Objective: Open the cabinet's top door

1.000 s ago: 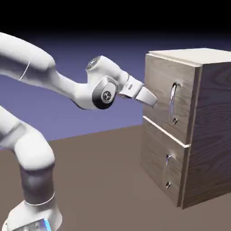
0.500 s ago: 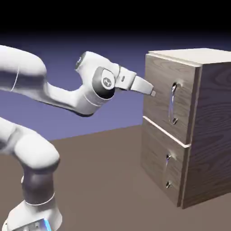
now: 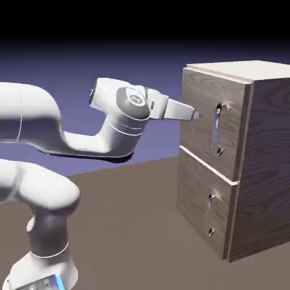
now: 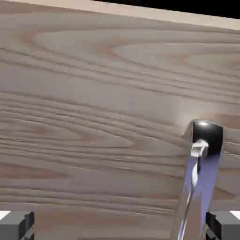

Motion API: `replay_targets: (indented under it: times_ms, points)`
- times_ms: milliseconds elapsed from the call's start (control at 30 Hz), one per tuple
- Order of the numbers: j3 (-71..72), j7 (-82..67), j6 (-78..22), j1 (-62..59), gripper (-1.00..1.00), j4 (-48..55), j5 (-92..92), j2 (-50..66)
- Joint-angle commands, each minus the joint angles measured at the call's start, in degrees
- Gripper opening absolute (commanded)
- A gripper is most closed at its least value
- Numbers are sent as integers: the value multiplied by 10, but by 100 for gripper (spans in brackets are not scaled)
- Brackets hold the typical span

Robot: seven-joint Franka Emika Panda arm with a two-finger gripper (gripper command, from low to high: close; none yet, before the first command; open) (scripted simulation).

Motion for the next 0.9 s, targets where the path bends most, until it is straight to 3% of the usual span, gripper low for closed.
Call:
replay_targets:
  times_ms: [0, 667, 867]
  points:
    - [-10, 16, -2, 8, 0, 2, -25, -6]
    - [-211, 340, -42, 158, 0, 36, -523, -127]
    - [-249, 354, -69, 245, 0, 93, -551, -108]
